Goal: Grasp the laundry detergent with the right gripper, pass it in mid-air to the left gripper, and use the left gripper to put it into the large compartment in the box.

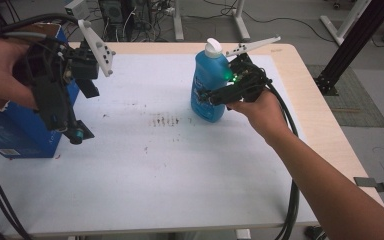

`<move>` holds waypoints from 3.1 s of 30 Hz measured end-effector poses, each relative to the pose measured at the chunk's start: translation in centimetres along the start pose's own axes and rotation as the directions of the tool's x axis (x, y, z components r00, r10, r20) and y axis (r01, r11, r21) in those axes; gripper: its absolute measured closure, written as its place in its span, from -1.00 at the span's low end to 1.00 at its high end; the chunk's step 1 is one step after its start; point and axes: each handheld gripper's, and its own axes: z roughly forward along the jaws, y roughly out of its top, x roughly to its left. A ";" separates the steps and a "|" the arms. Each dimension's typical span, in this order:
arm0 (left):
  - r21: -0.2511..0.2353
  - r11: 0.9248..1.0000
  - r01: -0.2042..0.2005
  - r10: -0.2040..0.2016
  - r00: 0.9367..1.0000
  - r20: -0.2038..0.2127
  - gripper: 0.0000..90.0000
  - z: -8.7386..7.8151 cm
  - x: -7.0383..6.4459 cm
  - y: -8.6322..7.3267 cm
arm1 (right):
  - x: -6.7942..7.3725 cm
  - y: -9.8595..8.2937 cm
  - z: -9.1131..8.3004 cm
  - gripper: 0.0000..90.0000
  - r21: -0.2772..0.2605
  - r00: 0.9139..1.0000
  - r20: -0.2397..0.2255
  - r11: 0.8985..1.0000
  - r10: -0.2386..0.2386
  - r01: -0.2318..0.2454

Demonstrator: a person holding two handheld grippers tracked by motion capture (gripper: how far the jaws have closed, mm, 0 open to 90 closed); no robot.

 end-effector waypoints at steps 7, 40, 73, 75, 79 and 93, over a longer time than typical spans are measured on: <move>-0.002 1.000 0.006 -0.006 1.000 0.002 -0.95 0.0 0.0 0.0 | -0.1 -0.3 0.4 -0.64 -0.035 1.000 -0.008 0.999 -0.002 0.002; -0.005 1.000 0.010 -0.010 1.000 0.009 -0.95 0.3 0.2 0.0 | 0.2 -0.7 0.8 -0.08 -0.088 0.998 -0.002 0.994 -0.060 0.059; -0.067 0.998 0.005 -0.005 1.000 0.005 -0.95 -1.1 0.0 0.6 | 2.8 1.6 -2.7 -0.01 -0.074 0.971 -0.139 0.979 -0.197 0.188; -0.065 0.998 0.000 0.000 1.000 0.002 -0.95 -1.4 -0.1 0.8 | 3.1 1.8 -3.2 -0.01 -0.075 0.963 -0.170 0.977 -0.210 0.200; -0.061 0.998 -0.012 0.011 1.000 -0.007 -0.95 -2.1 -0.3 1.3 | 3.5 2.3 -3.9 -0.01 -0.078 0.941 -0.233 0.969 -0.246 0.234; -0.064 0.996 -0.065 0.065 0.998 -0.008 -0.95 -4.0 -1.3 4.0 | 6.8 3.6 -4.5 -0.01 -0.122 0.814 -0.445 0.926 -0.374 0.358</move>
